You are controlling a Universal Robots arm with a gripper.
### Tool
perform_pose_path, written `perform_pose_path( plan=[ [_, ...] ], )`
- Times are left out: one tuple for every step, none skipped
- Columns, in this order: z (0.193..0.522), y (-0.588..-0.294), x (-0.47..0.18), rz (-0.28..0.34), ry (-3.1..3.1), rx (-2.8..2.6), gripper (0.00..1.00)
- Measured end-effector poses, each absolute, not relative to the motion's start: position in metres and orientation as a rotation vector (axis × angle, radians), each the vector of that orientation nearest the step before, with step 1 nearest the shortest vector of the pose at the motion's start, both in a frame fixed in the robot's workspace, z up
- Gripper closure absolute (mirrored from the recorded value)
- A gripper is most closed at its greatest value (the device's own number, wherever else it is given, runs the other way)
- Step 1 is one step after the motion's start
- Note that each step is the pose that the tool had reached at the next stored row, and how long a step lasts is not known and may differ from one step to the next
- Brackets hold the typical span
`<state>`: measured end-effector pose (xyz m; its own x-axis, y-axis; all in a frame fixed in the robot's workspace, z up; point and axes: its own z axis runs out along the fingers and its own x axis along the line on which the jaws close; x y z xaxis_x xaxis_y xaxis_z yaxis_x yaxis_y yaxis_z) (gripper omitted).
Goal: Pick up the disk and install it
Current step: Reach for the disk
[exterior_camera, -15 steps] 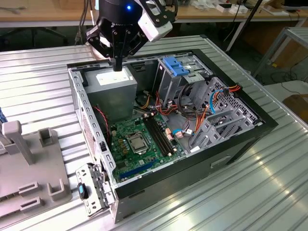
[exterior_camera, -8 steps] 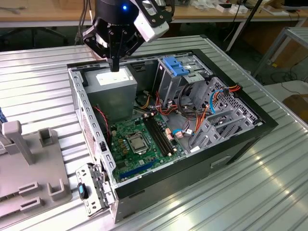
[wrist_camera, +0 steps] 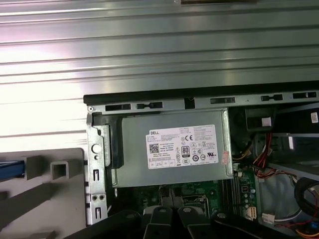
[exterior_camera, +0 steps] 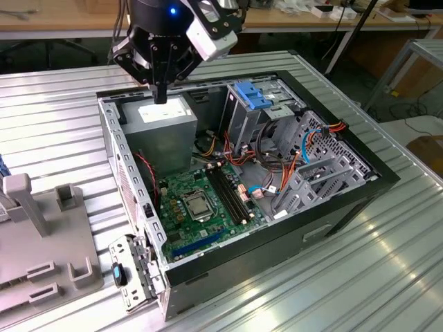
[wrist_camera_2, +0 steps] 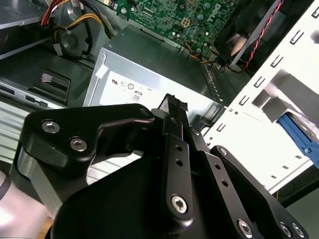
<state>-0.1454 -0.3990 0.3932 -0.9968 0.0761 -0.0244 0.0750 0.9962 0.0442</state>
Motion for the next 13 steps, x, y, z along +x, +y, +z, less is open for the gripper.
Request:
perform_pose_path(
  plan=[
    [0.393, -0.399, -0.147, 0.068, 3.112, 0.118, 0.89],
    [0.393, -0.399, -0.149, 0.068, 3.113, 0.118, 0.89],
    [0.393, -0.399, -0.150, 0.068, 3.112, 0.118, 0.89],
    [0.393, -0.399, -0.151, 0.068, 3.112, 0.118, 0.89],
    [0.393, -0.399, -0.152, 0.068, 3.112, 0.118, 0.89],
    [0.393, -0.399, -0.153, 0.068, 3.112, 0.118, 0.89],
    [0.393, -0.399, -0.153, 0.068, 3.112, 0.118, 0.89],
    [0.393, -0.399, -0.154, 0.068, 3.112, 0.118, 0.89],
    [0.393, -0.399, -0.156, 0.068, 3.112, 0.118, 0.89],
    [0.393, -0.399, -0.156, 0.068, 3.113, 0.118, 0.89],
    [0.393, -0.399, -0.157, 0.068, 3.113, 0.118, 0.89],
    [0.393, -0.399, -0.159, 0.068, 3.112, 0.118, 0.89],
    [0.393, -0.399, -0.160, 0.068, 3.112, 0.118, 0.89]
  ],
)
